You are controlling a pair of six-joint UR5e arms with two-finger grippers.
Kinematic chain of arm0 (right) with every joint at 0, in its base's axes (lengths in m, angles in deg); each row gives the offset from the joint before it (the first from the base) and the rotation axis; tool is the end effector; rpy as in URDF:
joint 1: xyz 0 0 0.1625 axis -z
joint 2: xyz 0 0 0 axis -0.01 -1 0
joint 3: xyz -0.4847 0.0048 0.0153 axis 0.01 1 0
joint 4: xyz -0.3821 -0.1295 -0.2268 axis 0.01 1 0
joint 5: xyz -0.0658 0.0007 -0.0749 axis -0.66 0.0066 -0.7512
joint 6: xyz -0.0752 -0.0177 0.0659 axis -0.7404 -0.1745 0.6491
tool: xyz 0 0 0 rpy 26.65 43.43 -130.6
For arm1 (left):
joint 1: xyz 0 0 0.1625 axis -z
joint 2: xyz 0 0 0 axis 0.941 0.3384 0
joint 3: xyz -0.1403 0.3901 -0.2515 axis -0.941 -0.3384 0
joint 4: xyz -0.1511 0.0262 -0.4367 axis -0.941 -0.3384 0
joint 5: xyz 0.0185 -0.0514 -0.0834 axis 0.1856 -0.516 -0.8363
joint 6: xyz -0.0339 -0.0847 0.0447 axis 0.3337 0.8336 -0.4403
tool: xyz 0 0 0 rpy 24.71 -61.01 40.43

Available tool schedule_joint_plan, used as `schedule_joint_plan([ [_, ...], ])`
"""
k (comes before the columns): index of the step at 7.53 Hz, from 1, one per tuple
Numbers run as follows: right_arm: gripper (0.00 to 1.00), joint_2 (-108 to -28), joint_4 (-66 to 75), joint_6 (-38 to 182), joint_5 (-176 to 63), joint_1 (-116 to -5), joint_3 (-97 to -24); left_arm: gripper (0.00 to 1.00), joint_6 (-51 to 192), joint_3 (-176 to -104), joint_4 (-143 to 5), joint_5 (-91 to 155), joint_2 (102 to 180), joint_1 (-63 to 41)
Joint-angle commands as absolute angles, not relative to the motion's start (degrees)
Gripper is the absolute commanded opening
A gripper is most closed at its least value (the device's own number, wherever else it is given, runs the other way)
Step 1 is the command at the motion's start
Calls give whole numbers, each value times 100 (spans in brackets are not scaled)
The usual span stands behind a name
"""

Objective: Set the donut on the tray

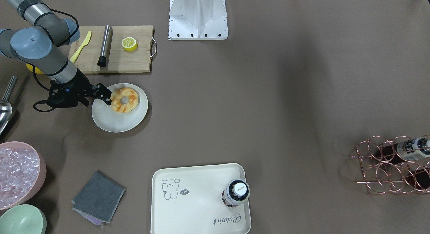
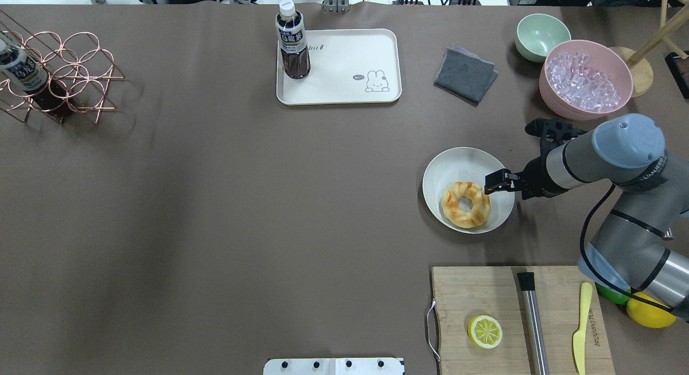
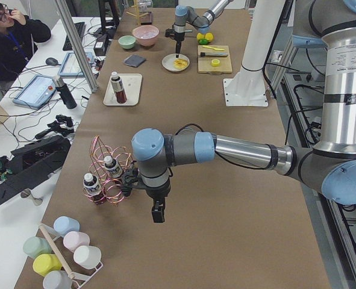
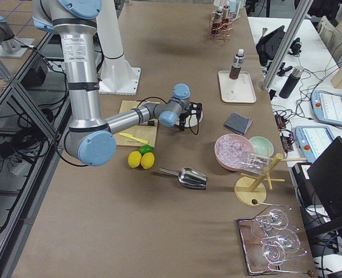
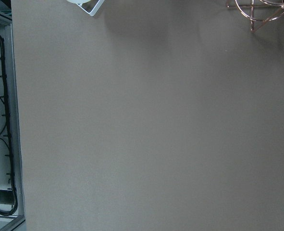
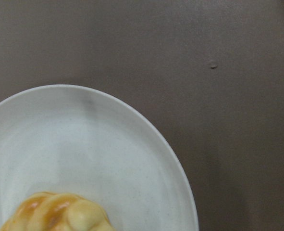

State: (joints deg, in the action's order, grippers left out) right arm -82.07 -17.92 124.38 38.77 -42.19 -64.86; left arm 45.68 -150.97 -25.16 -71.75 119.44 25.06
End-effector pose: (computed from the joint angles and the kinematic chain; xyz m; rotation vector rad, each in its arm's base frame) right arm -0.4035 -0.4723 0.5232 0.0449 -0.9600 0.1160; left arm -0.1213 -0.4996 0.6638 -0.0477 0.6245 0.0374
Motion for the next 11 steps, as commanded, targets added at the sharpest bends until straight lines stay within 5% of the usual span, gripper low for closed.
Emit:
schedule_joint_plan([
  [1,87,-8266,-2284,12473,3878,-4214,-6236,98,4568,-15096,-2516,-7175,11948,2532],
  [3,71,-8283,-2951,12823,3896,-4214,-6015,98,4568,-15105,-2516,-7175,11948,2549],
  [4,46,-8318,-3111,12973,3931,-4214,-6031,98,4559,-15105,-2516,-7175,11948,2549],
  [7,0,-8327,-3130,13106,3957,-4241,-6277,98,4568,-15096,-2516,-7175,11957,2549],
  [11,0,-8354,-3157,13106,3948,-4267,-6339,98,4576,-15105,-2516,-7175,11975,2532],
])
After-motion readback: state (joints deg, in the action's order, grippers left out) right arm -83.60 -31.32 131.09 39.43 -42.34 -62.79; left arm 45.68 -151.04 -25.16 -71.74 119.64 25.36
